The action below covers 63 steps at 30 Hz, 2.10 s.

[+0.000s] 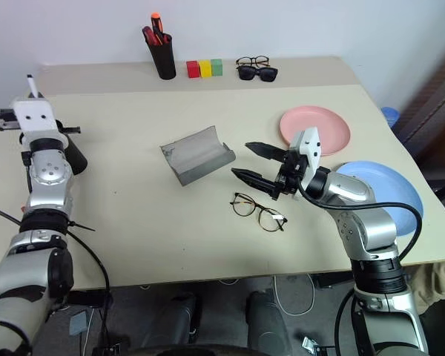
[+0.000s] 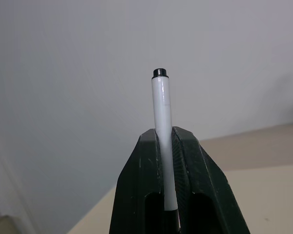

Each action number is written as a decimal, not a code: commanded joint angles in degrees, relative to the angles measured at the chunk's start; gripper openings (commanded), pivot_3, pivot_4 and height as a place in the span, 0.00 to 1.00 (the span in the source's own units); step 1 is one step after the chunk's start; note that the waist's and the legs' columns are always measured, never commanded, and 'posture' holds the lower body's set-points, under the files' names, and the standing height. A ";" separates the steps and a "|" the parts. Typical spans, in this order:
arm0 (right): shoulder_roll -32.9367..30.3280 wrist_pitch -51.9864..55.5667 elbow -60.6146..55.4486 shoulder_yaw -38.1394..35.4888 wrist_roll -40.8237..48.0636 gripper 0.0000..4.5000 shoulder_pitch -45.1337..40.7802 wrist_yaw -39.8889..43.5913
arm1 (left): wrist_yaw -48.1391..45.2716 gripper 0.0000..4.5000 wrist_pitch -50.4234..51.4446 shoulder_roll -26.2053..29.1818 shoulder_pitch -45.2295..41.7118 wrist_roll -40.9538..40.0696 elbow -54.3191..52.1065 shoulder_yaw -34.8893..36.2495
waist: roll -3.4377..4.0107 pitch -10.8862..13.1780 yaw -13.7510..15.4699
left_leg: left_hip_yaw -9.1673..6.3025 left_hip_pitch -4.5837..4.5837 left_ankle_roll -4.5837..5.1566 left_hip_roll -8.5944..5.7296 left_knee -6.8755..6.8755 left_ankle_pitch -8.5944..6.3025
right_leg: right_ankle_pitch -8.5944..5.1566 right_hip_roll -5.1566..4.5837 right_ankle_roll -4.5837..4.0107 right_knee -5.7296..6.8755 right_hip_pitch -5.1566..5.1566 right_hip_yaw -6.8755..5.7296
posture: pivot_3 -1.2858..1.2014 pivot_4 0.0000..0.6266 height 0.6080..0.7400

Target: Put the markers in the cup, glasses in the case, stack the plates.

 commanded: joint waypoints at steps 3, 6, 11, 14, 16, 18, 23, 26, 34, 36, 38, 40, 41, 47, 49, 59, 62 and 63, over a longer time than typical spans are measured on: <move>-0.67 0.39 -3.10 -1.79 1.59 0.77 -0.23 -0.37 | -0.31 0.36 -0.14 0.08 2.02 -2.10 -3.67 0.98 | 0.00 0.00 -0.01 | 0.01 0.01 0.00 0.00 0.01 0.00 | 0.00 0.00 0.00 0.03 0.00 0.01 | 0.52 0.24 1.00; -0.76 0.86 -2.92 -1.61 1.65 0.77 -0.98 -0.38 | -1.78 0.58 1.83 -1.04 3.12 -5.64 -8.44 2.48 | 0.00 0.00 0.03 | 0.00 0.03 0.00 0.00 0.02 0.00 | 0.00 0.00 0.00 0.05 0.02 0.01 | 0.52 0.24 1.00; -1.10 1.21 -2.08 -1.46 1.76 0.77 -1.88 0.59 | -4.90 0.58 21.50 -4.90 8.36 -18.82 -30.34 7.01 | 0.00 0.00 -0.01 | 0.00 0.00 0.00 0.03 0.02 0.00 | 0.00 -0.02 -0.01 0.03 0.01 0.02 | 0.52 0.24 1.00; -2.80 2.83 -2.20 -1.04 3.24 0.77 -1.15 4.01 | -0.67 0.58 50.79 -4.39 14.09 -37.64 -50.91 14.80 | 0.00 0.00 -0.44 | -0.01 0.00 0.00 0.09 0.02 0.00 | 0.00 -0.01 -0.01 0.06 -0.02 0.04 | 0.52 0.24 1.00; -4.39 4.14 -2.59 -0.38 4.54 0.77 -0.19 7.40 | 3.21 0.58 67.49 -2.31 18.12 -52.85 -59.33 22.01 | 0.00 0.00 -0.79 | -0.14 0.00 0.03 0.14 0.00 -0.03 | 0.00 0.00 0.00 0.14 -0.09 0.10 | 0.52 0.24 1.00; -5.50 5.16 -2.61 0.37 5.61 0.77 0.25 10.21 | 6.95 0.58 78.99 -0.18 22.24 -65.50 -63.34 27.88 | -0.02 0.01 -1.28 | -0.20 0.03 0.05 0.22 -0.01 -0.04 | -0.03 0.00 0.02 0.32 -0.14 0.10 | 0.52 0.24 1.00; -4.80 3.48 -0.70 2.80 5.14 0.77 -0.57 15.79 | 19.34 0.58 88.96 0.63 34.78 -83.18 -69.94 34.74 | -0.03 0.02 -1.43 | -0.23 0.23 0.03 0.16 0.16 -0.03 | -0.25 0.02 -0.18 0.55 0.03 0.09 | 0.52 0.24 1.00; -3.45 1.98 0.97 4.11 4.56 0.77 -1.82 18.27 | 28.34 0.58 88.16 -1.12 40.47 -87.03 -72.38 34.32 | -0.06 0.01 -1.19 | -0.26 0.24 -0.03 0.17 0.29 -0.01 | -0.28 0.03 -0.24 0.54 0.10 0.10 | 0.52 0.24 1.00; 0.23 -2.90 6.31 6.63 1.66 0.77 -4.97 21.11 | 38.64 0.58 81.18 -6.32 42.09 -76.27 -73.85 29.04 | -0.11 -0.02 0.37 | -0.21 0.24 -0.26 0.10 0.26 0.10 | -0.08 0.12 -0.63 0.48 0.10 -0.01 | 0.52 0.24 1.00; 0.62 -3.53 7.05 6.60 1.26 0.77 -5.19 21.23 | 40.14 0.58 80.00 -6.72 40.23 -75.13 -72.23 28.80 | -0.11 -0.02 0.34 | -0.20 0.17 -0.30 0.09 0.25 0.13 | -0.07 0.12 -0.68 0.41 0.07 -0.03 | 0.52 0.24 1.00; 0.91 -4.24 7.79 6.50 0.76 0.77 -5.38 21.14 | 40.91 0.58 78.93 -6.75 38.30 -72.32 -70.28 28.11 | -0.11 -0.02 0.17 | -0.19 0.15 -0.30 0.08 0.23 0.14 | -0.06 0.12 -0.68 0.31 0.08 -0.02 | 0.52 0.24 1.00; 1.01 -4.76 8.13 6.42 0.41 0.77 -5.32 21.02 | 42.07 0.58 78.52 -6.99 35.93 -69.75 -67.75 27.30 | -0.11 -0.02 0.11 | -0.17 0.13 -0.29 0.06 0.16 0.14 | -0.05 0.13 -0.66 0.19 0.07 -0.02 | 0.52 0.24 1.00; 1.04 -4.96 8.22 6.34 0.30 0.77 -5.28 20.94 | 41.94 0.58 78.13 -7.05 34.87 -68.30 -66.87 26.74 | -0.11 -0.02 0.10 | -0.16 0.13 -0.28 0.06 0.12 0.15 | -0.05 0.13 -0.65 0.15 0.06 -0.02 | 0.52 0.24 1.00; 1.22 -5.33 8.05 6.01 -0.05 0.77 -5.12 20.14 | 41.03 0.58 80.61 -5.46 28.42 -62.14 -58.70 23.86 | -0.11 -0.02 0.12 | -0.17 0.10 -0.28 0.07 0.00 0.15 | -0.05 0.17 -0.62 0.04 0.03 -0.02 | 0.52 0.24 1.00; 1.22 -5.38 7.81 5.95 -0.09 0.77 -4.95 19.83 | 40.50 0.58 82.04 -4.70 26.69 -60.36 -56.01 23.50 | -0.11 -0.02 0.09 | -0.17 0.10 -0.28 0.07 0.01 0.15 | -0.05 0.17 -0.62 0.04 0.04 -0.03 | 0.52 0.24 1.00; 0.64 -5.14 6.53 5.47 0.13 0.77 -3.89 18.27 | 35.21 0.01 87.25 -5.21 25.52 -57.31 -55.06 26.16 | -0.11 -0.02 -0.03 | -0.17 0.10 -0.29 0.08 0.00 0.15 | -0.04 0.18 -0.60 0.05 0.03 -0.02 | 0.52 0.24 1.00; 0.57 -5.26 6.81 5.33 -0.01 0.77 -4.08 17.85 | 27.13 0.01 89.09 -4.86 29.05 -61.64 -64.72 24.08 | -0.11 -0.02 -0.24 | -0.17 0.10 -0.29 0.08 0.00 0.15 | -0.05 0.18 -0.60 0.05 0.03 -0.02 | 0.52 0.24 1.00; 0.55 -5.18 6.93 5.21 0.04 0.77 -4.24 17.69 | 22.46 0.01 89.11 -3.97 31.02 -63.59 -70.48 22.15 | -0.12 -0.01 -0.27 | -0.15 0.10 -0.29 0.09 0.00 0.15 | -0.05 0.17 -0.61 0.03 0.02 -0.02 | 0.52 0.24 1.00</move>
